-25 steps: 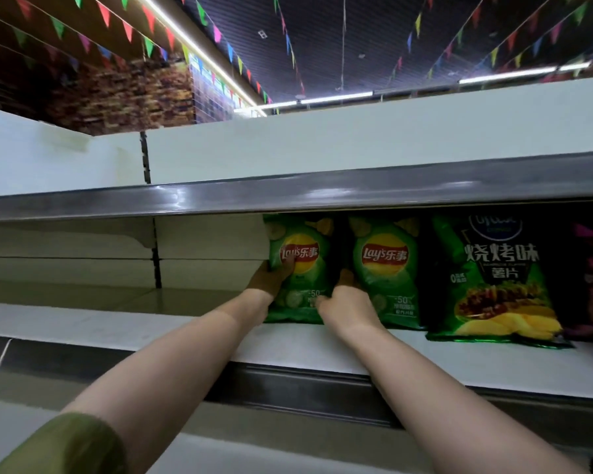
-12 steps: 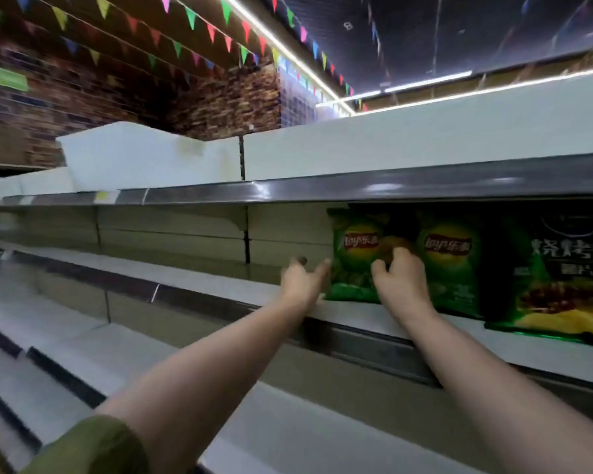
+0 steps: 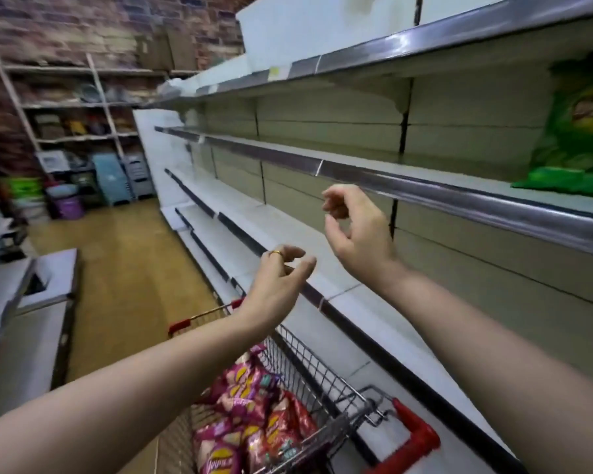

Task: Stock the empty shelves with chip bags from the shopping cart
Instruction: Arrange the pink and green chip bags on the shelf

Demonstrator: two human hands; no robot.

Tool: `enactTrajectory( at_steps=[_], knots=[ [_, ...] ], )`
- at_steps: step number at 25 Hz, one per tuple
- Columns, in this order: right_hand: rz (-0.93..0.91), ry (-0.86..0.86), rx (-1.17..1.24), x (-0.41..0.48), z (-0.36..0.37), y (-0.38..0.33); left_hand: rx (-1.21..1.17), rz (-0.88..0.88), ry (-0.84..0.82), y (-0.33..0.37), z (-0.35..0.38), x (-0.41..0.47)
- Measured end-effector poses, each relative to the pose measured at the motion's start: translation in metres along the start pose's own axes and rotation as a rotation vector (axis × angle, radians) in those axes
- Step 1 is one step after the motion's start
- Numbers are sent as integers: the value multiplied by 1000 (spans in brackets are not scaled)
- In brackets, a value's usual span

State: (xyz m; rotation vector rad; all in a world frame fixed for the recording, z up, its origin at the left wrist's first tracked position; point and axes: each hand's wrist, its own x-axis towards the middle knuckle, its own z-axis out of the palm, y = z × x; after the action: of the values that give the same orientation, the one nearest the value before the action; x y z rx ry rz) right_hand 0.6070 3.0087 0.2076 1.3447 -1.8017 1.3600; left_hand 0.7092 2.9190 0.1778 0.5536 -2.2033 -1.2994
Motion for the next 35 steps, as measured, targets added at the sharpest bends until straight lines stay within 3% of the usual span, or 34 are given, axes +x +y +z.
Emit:
enactTrajectory(
  at_steps=[9,19,28,31,35],
  knots=[
    [276,-407,198,-66,176,27,-2,-303,167,-132,-61,23],
    [642,-784,209,-143,278,121,-133,-719,291,-256,-22,41],
    [1340,-1377,23,-330,381,285,-163,-1120,474,-373,42,18],
    [1505,-1421,-82,-353,386,283,-159,-1160,447,-400,49,9],
    [1555,-1371,-223,-372,404,282,-107,-1198,404,-428,53,-7]
  ],
)
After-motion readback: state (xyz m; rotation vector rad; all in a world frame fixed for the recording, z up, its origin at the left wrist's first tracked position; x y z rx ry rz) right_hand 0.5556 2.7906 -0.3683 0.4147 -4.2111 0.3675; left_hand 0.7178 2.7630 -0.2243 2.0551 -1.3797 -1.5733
